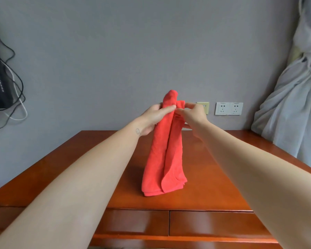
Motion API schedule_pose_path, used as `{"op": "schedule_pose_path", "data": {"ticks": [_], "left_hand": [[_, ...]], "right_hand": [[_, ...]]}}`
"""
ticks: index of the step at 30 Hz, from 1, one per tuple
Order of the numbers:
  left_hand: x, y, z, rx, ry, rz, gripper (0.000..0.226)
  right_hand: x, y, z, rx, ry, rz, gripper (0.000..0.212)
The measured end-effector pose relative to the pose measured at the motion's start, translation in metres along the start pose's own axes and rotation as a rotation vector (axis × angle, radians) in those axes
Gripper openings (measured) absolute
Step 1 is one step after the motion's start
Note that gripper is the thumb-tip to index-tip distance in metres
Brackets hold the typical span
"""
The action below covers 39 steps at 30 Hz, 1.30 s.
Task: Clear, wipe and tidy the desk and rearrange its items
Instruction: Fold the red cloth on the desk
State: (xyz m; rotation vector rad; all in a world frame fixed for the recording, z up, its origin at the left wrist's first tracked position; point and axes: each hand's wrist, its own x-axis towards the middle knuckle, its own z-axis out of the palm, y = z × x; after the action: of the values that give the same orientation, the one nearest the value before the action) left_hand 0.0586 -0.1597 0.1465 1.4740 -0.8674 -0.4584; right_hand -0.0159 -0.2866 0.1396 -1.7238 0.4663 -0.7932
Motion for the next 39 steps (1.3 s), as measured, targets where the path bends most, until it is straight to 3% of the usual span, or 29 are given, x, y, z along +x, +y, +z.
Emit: {"op": "schedule_pose_path", "data": {"ticks": [4, 7, 9, 12, 15, 17, 21, 24, 28, 34, 39], "left_hand": [[0.002, -0.005, -0.002, 0.164, 0.163, 0.080, 0.021], [0.003, -0.008, -0.018, 0.162, 0.375, 0.093, 0.014], [0.004, -0.009, -0.034, 0.180, 0.426, 0.090, 0.015], [0.014, -0.016, -0.052, 0.214, 0.399, 0.033, 0.010], [0.032, -0.038, -0.062, 0.416, 0.372, -0.023, 0.009], [0.048, -0.058, -0.069, 0.554, 0.337, -0.044, 0.023], [0.081, -0.078, -0.069, 0.862, 0.403, -0.094, 0.025], [0.113, -0.089, -0.053, 0.867, 0.398, -0.093, 0.017], [0.142, -0.124, -0.023, 0.806, 0.225, -0.076, 0.022], [0.165, -0.185, -0.010, 0.839, 0.166, -0.173, 0.025], [0.164, -0.211, -0.009, 0.836, 0.052, -0.278, 0.054]], "right_hand": [[0.001, 0.000, -0.008, -0.052, -0.006, -0.011, 0.021], [0.015, 0.005, -0.033, -0.199, 0.098, -0.020, 0.010], [0.023, 0.010, -0.051, -0.290, 0.148, 0.004, 0.011], [0.030, 0.019, -0.058, -0.382, 0.117, 0.037, 0.020], [0.038, 0.035, -0.049, -0.383, 0.076, 0.078, 0.024], [0.046, 0.049, -0.043, -0.379, 0.053, 0.115, 0.026], [0.061, 0.084, -0.041, -0.401, 0.009, 0.240, 0.025], [0.073, 0.116, -0.044, -0.425, 0.027, 0.312, 0.018], [0.089, 0.153, -0.054, -0.515, 0.040, 0.364, 0.019], [0.096, 0.185, -0.048, -0.853, -0.055, 0.352, 0.017], [0.103, 0.200, -0.038, -0.900, -0.075, 0.342, 0.015]]}}
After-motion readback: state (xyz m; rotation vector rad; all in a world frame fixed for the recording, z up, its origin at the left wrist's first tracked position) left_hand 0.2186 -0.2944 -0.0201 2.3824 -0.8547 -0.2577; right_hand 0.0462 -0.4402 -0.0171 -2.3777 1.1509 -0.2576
